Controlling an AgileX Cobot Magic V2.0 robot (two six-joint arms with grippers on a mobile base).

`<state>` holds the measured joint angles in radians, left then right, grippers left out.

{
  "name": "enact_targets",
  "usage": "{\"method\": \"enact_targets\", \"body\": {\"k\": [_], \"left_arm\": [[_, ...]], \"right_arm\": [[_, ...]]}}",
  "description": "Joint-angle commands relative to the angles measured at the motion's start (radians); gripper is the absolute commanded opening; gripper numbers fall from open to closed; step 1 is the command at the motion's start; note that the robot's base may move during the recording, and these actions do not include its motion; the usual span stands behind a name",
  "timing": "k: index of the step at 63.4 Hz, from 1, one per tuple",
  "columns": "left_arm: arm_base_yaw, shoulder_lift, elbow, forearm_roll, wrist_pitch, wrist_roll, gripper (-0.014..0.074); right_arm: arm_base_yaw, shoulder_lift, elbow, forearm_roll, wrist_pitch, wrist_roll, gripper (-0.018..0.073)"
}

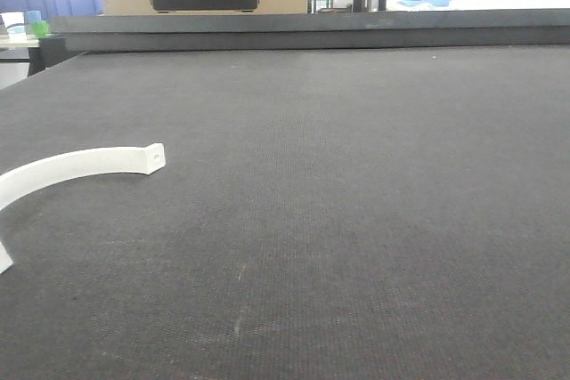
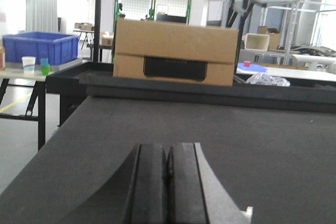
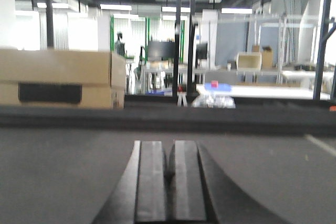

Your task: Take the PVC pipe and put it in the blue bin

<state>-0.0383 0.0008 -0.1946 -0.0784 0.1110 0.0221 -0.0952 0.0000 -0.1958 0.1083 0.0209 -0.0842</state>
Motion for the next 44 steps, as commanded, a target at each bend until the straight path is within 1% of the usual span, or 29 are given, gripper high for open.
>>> {"method": "enact_targets", "body": {"k": [1,4,8,17,34,44], "left_arm": [[-0.004,0.008,-0.141,0.001,0.15,0.0,-0.0111],[-0.004,0.035,-0.217,0.014,0.227,0.0,-0.0111],[-0.004,0.093,-0.314,0.035,0.289,0.0,-0.0111],[-0.004,0.263,-0.467,0.038,0.315,0.0,-0.0111],[-0.004,0.686,-0.731,0.038,0.542,0.0,-0.0111],[-0.004,0.916,-0.852,0.032,0.686,0.0,-0.0111]], "right_arm": [[-0.002,0.0,-0.093,-0.004,0.056,-0.003,-0.0167],[-0.002,0.016,-0.145,-0.004,0.094,-0.003,-0.0167],[-0.002,0.06,-0.221,-0.004,0.164,-0.003,-0.0167],[-0.002,0.198,-0.36,-0.004,0.299,-0.003,-0.0167],[-0.002,0.546,-0.572,-0.004,0.521,-0.003,-0.0167],[-0.002,0.758,-0.659,-0.004,0.729,-0.003,-0.0167]]}}
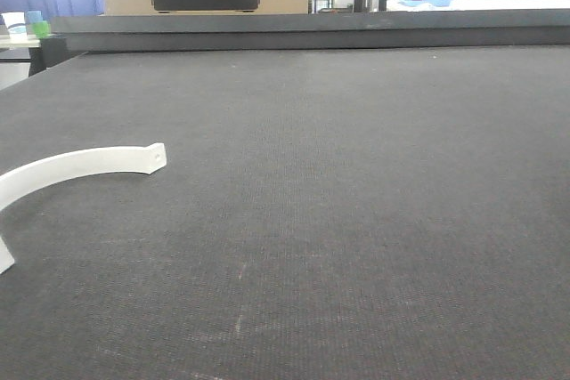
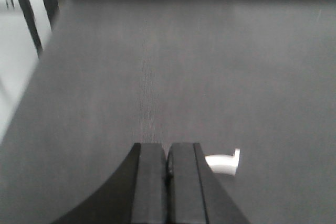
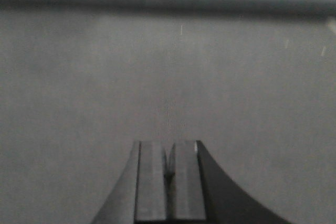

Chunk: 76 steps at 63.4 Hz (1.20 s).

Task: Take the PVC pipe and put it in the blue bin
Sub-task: 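Lower both grippers toward the white curved pipe arc on the table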

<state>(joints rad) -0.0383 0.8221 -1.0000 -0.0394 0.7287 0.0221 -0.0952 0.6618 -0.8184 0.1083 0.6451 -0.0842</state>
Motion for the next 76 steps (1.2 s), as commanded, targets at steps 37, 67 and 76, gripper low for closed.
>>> {"method": "enact_targets", "body": {"k": [37,67,76], "left_arm": [[-0.004,0.481,-0.067,-0.072,0.167,0.0,-0.0111],[-0.004,0.489,-0.067,-0.097,0.148,0.0,-0.0111],[-0.004,0.489,-0.067,-0.097,0.148,0.0,-0.0111]], "right_arm": [[-0.002,0.561,-0.053,0.105,0.245,-0.003,-0.0167],[0.072,0.807,-0.167,-0.103,0.291,0.423,-0.0149],[0.107,0.835,-0.169,-0.095,0.282,0.445,-0.0149]]}}
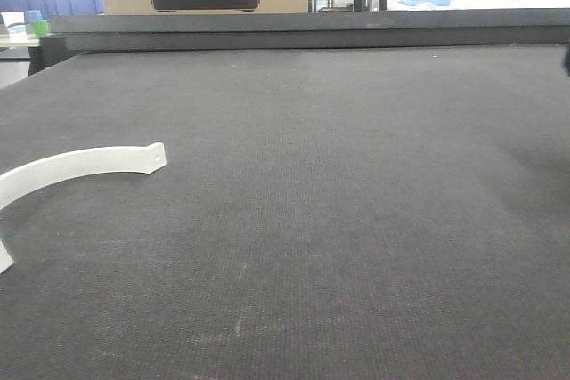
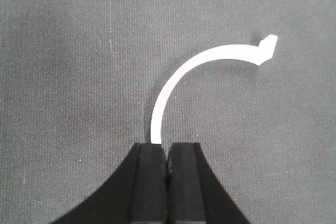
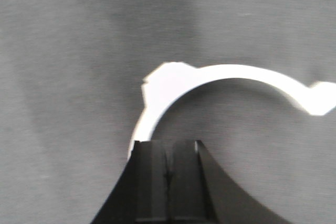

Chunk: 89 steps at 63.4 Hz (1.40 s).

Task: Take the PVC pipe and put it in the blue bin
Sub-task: 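Lower both grippers toward the white curved pipe arc on the table, then close both grippers on the white pipe arc at two points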

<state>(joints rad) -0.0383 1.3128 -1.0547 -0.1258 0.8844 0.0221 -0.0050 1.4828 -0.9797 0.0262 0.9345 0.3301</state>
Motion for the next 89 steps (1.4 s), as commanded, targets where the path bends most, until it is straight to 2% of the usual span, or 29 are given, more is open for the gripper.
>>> {"method": "enact_targets", "body": {"k": [1,9,13,22,27,37,43,48,58,67,77,89], "left_arm": [[-0.004,-0.001,-0.012,-0.01,-0.008,0.0,-0.0111],[-0.004,-0.001,-0.012,-0.01,-0.002,0.0,-0.0111],[-0.004,-0.001,-0.012,-0.012,0.005,0.0,-0.0111],[-0.004,-0.001,-0.012,-0.022,0.018,0.0,-0.0111],[-0.004,-0.001,-0.012,-0.031,0.018,0.0,-0.0111],[-0.004,-0.001,-0.012,-0.056,0.018,0.0,-0.0111],[-0.004,-0.001,-0.012,-0.056,0.018,0.0,-0.0111],[-0.004,-0.001,-0.012,-0.056,0.018,0.0,-0.0111],[-0.004,-0.001,-0.012,-0.057,0.018,0.0,-0.0111],[-0.004,-0.001,-0.012,-0.057,0.018,0.0,-0.0111],[-0.004,0.001,-0.022,-0.095,0.049,0.0,-0.0111],[-0.004,0.094,-0.081,-0.061,0.133,0.0,-0.0111]], "right_arm": [[0.017,0.015,-0.008,-0.013,-0.007,0.038,-0.0149],[0.017,0.037,-0.008,-0.013,-0.053,0.062,-0.012],[0.017,0.044,-0.008,-0.013,-0.079,0.062,-0.004],[0.017,0.074,-0.008,-0.013,-0.066,0.062,0.0249],[0.017,0.097,-0.008,-0.013,-0.066,0.073,0.029],[0.017,0.141,-0.008,-0.013,-0.066,0.083,0.027],[0.017,0.152,-0.008,-0.009,-0.063,0.083,0.0208],[0.017,0.152,-0.008,-0.007,-0.065,0.083,0.0108],[0.017,0.148,-0.008,-0.005,-0.061,0.083,-0.0171],[0.017,0.106,-0.008,-0.002,-0.054,0.077,-0.0168],[0.019,-0.006,-0.008,-0.002,-0.033,0.002,-0.0168],[0.025,-0.162,-0.008,-0.002,0.001,-0.05,-0.0168]]}}
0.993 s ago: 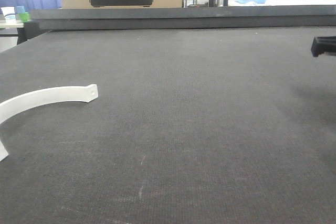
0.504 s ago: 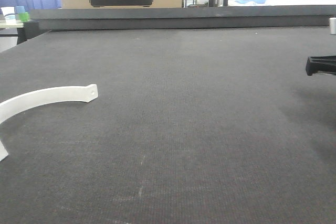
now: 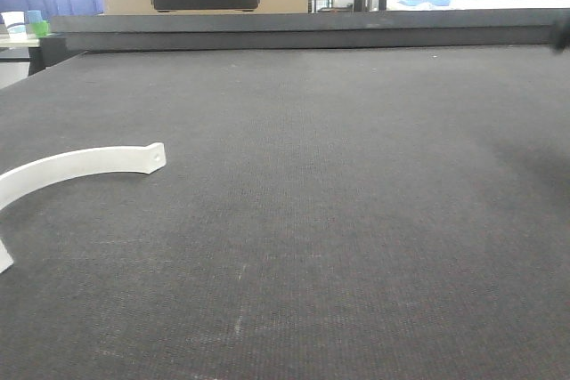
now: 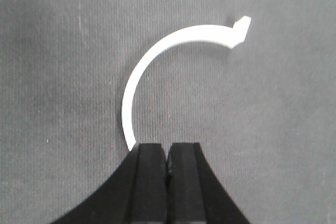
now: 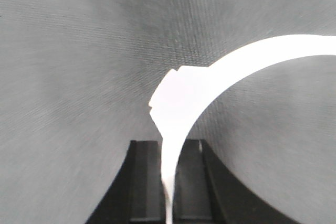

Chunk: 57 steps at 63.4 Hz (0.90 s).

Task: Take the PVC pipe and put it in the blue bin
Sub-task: 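Close both grippers on the white pipe arc at two points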

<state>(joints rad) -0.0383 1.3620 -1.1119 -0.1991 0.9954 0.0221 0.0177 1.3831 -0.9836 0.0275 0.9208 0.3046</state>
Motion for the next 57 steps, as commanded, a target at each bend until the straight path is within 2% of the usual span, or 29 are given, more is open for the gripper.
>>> {"method": "enact_targets", "body": {"k": [1,18,25,31,36,39,57], "left_arm": [[-0.004,0.057,-0.028,0.014,0.025,0.0,-0.0111],[-0.004,0.252,-0.081,0.02,0.035,-0.005,-0.0111],[-0.016,0.288,-0.087,0.046,0.035,-0.005,-0.0111],[-0.041,0.296,-0.087,0.117,0.016,-0.032,-0.0111],[-0.057,0.296,-0.087,0.22,-0.02,-0.136,-0.0111],[-0.063,0.296,-0.087,0.256,-0.035,-0.164,-0.0111],[-0.096,0.3,-0.087,0.23,-0.035,-0.161,-0.0089]], "right_arm": [[0.003,-0.072,-0.004,-0.003,0.015,-0.025,-0.0168],[0.003,-0.146,-0.004,-0.003,0.004,-0.025,-0.0168],[0.003,-0.146,-0.004,-0.003,-0.008,-0.025,-0.0168],[0.003,-0.146,-0.004,-0.003,-0.019,-0.025,-0.0168],[0.003,-0.146,-0.004,-0.003,-0.024,-0.025,-0.0168],[0.003,-0.146,-0.004,-0.003,-0.024,-0.025,-0.0168],[0.003,-0.146,-0.004,-0.003,-0.024,-0.025,-0.0168]]}}
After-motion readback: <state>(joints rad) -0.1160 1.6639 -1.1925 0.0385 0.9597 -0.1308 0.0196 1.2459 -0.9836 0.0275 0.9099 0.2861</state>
